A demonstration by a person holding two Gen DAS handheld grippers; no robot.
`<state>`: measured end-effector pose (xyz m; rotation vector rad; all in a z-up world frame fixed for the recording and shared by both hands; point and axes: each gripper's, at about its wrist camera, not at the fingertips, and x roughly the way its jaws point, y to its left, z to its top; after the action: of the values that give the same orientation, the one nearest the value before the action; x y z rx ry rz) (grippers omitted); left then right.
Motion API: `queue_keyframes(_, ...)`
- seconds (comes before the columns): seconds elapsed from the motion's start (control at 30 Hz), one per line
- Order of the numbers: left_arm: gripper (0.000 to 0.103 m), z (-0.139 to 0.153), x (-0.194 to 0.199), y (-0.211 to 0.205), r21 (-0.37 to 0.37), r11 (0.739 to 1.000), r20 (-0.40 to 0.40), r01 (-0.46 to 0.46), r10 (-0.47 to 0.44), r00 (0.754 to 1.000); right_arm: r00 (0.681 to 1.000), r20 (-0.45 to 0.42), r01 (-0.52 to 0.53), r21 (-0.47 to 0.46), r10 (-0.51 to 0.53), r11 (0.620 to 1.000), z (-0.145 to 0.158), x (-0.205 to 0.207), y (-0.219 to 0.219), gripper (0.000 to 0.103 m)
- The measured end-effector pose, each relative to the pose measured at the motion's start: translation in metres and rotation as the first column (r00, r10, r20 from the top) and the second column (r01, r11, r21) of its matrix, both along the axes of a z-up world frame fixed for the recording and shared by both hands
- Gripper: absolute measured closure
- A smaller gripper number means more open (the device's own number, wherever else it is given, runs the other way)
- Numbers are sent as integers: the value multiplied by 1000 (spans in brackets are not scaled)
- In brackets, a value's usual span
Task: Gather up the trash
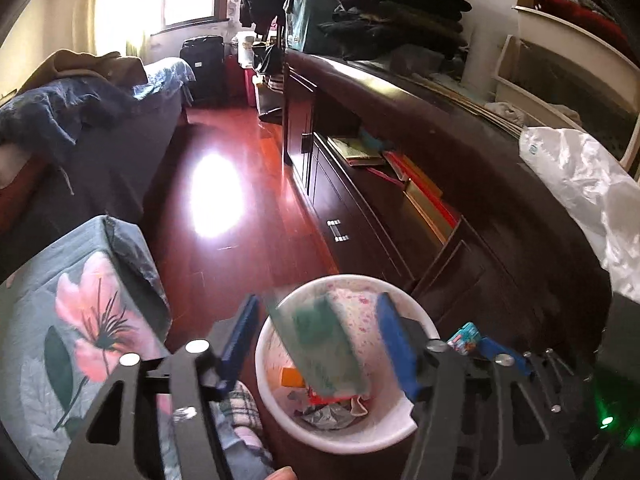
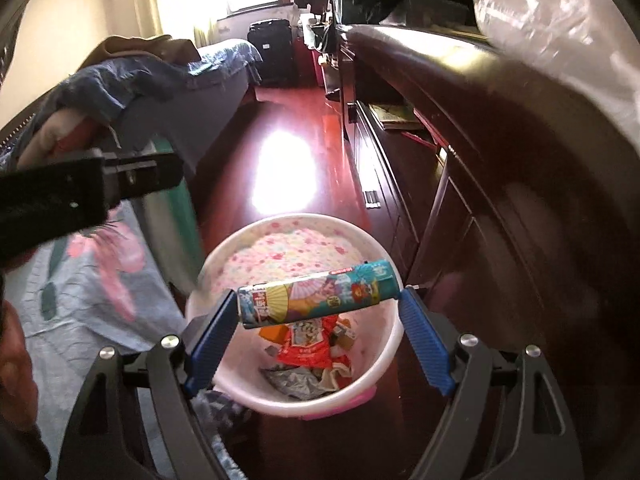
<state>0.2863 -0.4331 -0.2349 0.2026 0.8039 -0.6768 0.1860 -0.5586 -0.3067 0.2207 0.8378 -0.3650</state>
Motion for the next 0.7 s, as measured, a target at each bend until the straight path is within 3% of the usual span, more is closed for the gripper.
queue_keyframes(0.13, 25, -6, 10, -3, -9, 1000, -11, -1, 1, 1000, 1000, -27, 4, -1, -4, 1000, -22, 15, -6, 21)
queue_keyframes(0.3, 21, -9, 18, 5, -16, 1000, -20, -26, 25, 999, 999, -45, 4, -9, -5, 1000, -33, 20, -2, 19)
queue_keyframes(0.53, 19, -4, 20, 16, -13, 998, -13, -57, 57, 998, 998, -55, -9, -28, 7, 1000, -29, 21, 6, 15)
queue_keyframes(0.7, 18, 17, 13, 41, -37, 994, 33, -100, 102, 994, 999, -42, -23, -17, 22, 1000, -11, 10, 24, 15)
